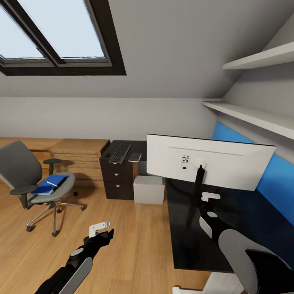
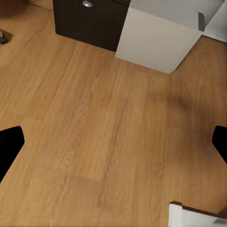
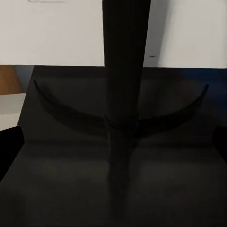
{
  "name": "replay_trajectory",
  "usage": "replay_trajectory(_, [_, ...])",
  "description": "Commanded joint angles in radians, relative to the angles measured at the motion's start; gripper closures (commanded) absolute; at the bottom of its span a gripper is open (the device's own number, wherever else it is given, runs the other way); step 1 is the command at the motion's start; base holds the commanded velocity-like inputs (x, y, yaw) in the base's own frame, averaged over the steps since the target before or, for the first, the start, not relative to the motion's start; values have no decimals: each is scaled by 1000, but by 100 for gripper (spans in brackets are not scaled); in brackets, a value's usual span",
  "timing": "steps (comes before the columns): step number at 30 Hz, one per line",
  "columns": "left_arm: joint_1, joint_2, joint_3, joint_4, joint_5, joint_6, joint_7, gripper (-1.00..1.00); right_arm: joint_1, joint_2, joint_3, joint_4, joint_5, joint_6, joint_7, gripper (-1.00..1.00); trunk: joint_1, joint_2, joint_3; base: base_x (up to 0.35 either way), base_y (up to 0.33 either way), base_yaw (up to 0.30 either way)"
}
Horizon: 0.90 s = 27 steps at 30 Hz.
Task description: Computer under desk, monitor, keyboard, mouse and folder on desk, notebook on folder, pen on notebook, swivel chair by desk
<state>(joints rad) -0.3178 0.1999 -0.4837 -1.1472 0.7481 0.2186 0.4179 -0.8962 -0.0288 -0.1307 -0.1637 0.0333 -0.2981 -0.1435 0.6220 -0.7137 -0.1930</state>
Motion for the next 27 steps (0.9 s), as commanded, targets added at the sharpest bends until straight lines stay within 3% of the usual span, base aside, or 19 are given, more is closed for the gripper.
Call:
replay_trajectory(1, [-1, 1, -4, -2, 7, 1, 9, -100, -1, -1, -5, 2, 4, -4, -2, -100, 1, -1, -2, 211, 0, 0])
replay_trajectory(27, [-1, 1, -6, -2, 8, 1, 11, -100, -1, -23, -5, 1, 3, -6, -5, -100, 1, -1, -2, 110, 0, 0])
